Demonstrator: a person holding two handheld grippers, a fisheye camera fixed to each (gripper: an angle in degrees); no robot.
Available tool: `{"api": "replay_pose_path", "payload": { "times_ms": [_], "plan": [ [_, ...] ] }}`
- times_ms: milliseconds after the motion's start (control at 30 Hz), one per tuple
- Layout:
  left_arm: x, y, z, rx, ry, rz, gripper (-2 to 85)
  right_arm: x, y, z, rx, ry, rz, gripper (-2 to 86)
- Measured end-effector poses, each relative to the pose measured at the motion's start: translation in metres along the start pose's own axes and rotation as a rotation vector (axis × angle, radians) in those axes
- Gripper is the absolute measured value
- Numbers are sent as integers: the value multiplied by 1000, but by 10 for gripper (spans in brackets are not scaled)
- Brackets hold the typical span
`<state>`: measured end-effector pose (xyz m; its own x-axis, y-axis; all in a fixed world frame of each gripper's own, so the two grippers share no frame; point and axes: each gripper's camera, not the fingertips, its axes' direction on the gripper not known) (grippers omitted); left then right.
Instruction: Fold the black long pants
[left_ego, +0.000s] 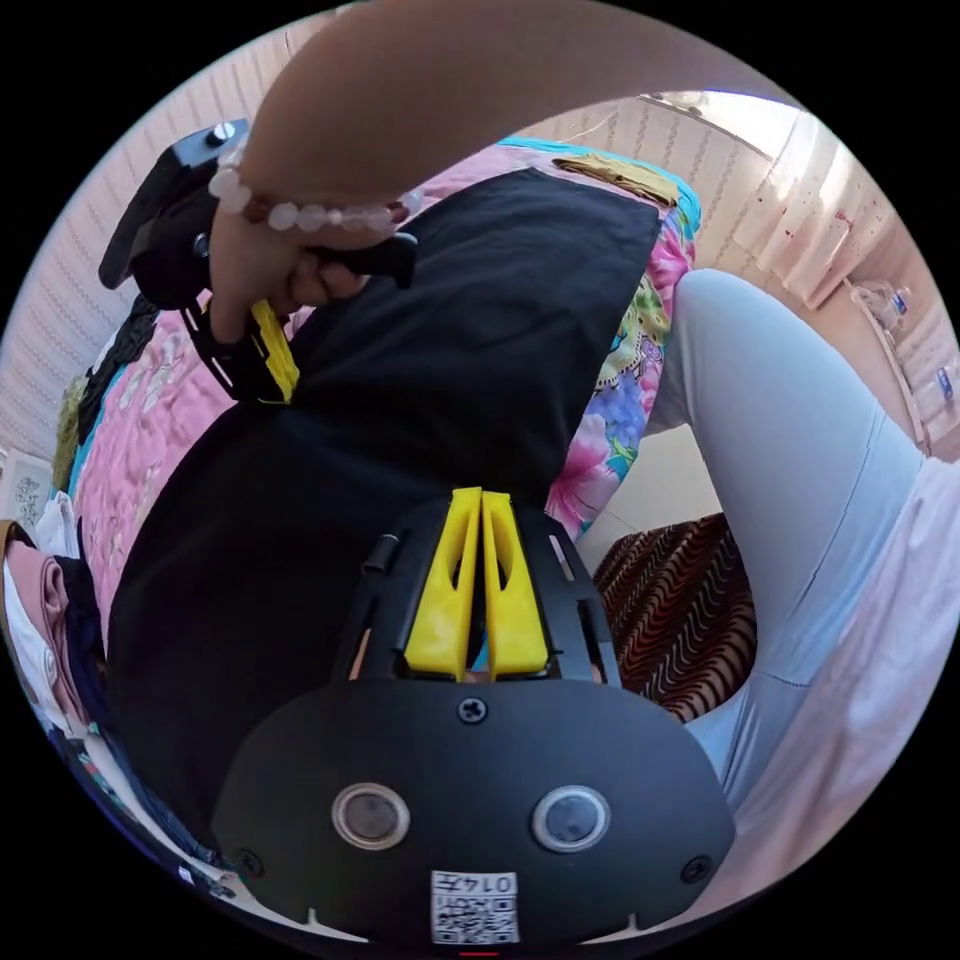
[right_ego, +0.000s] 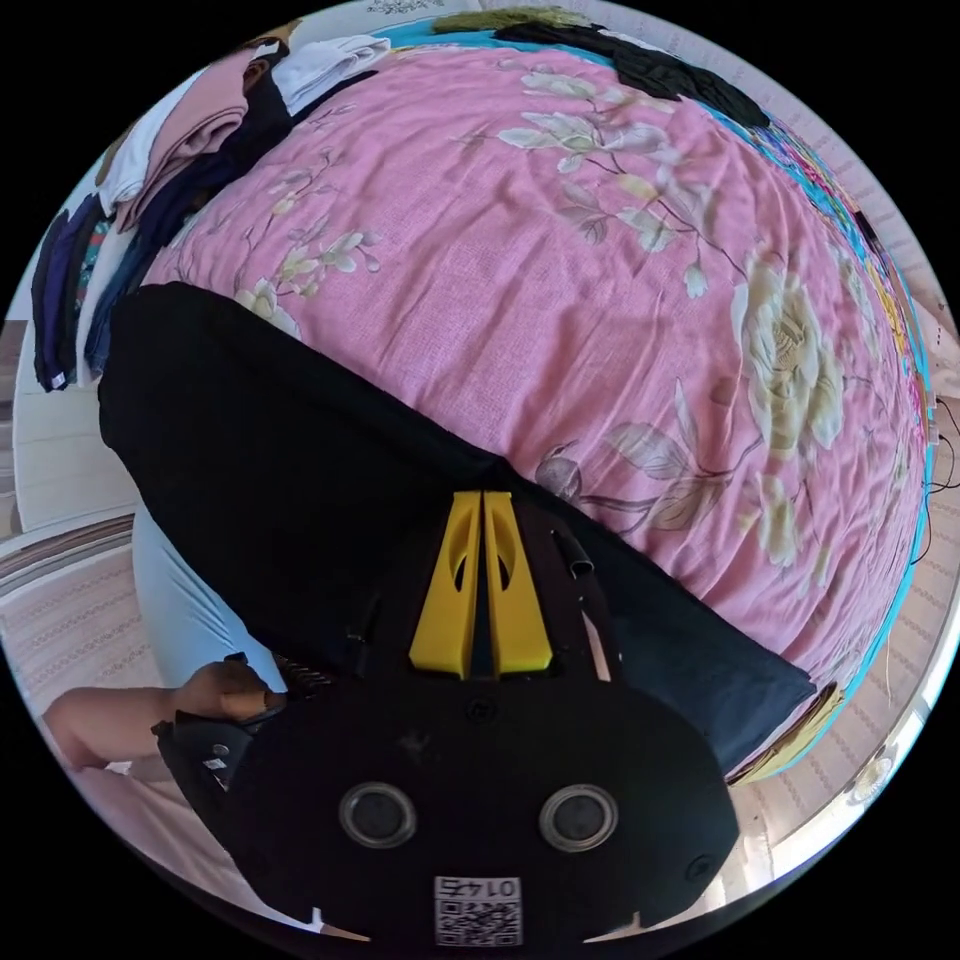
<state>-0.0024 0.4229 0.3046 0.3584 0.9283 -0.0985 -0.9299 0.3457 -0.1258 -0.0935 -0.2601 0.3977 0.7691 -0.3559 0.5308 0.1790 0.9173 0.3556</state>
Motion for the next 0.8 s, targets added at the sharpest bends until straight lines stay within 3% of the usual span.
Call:
{"api": "replay_pose_path", "payload": {
  "times_ms": [100, 200, 300, 367, 567, 700, 800],
  "plan": [
    [8, -17, 0, -33, -54, 121, -10, 23, 25, -55, 55, -37, 25, -8],
    [1, -24, -18, 9, -7, 61, -10, 57, 84, -125, 233, -118, 25, -7],
    [-13, -19, -43, 126, 80, -69, -10, 116, 200, -211, 588, -272, 143, -4],
    [-24, -18, -52, 171, 134, -153, -9, 175, 305, -254, 769, -332, 349, 3],
    [-42, -65, -48, 135, 163, -230, -6, 310, 540, -336, 961, -231, 932, 84],
    [-45, -115, -48, 232, 189, -222, 6, 376, 634, -374, 1007, -185, 1202, 117],
    [-42, -169, -42, 257, 195, -180, 41, 431, 675, -380, 975, -364, 1335, 120]
  ]
}}
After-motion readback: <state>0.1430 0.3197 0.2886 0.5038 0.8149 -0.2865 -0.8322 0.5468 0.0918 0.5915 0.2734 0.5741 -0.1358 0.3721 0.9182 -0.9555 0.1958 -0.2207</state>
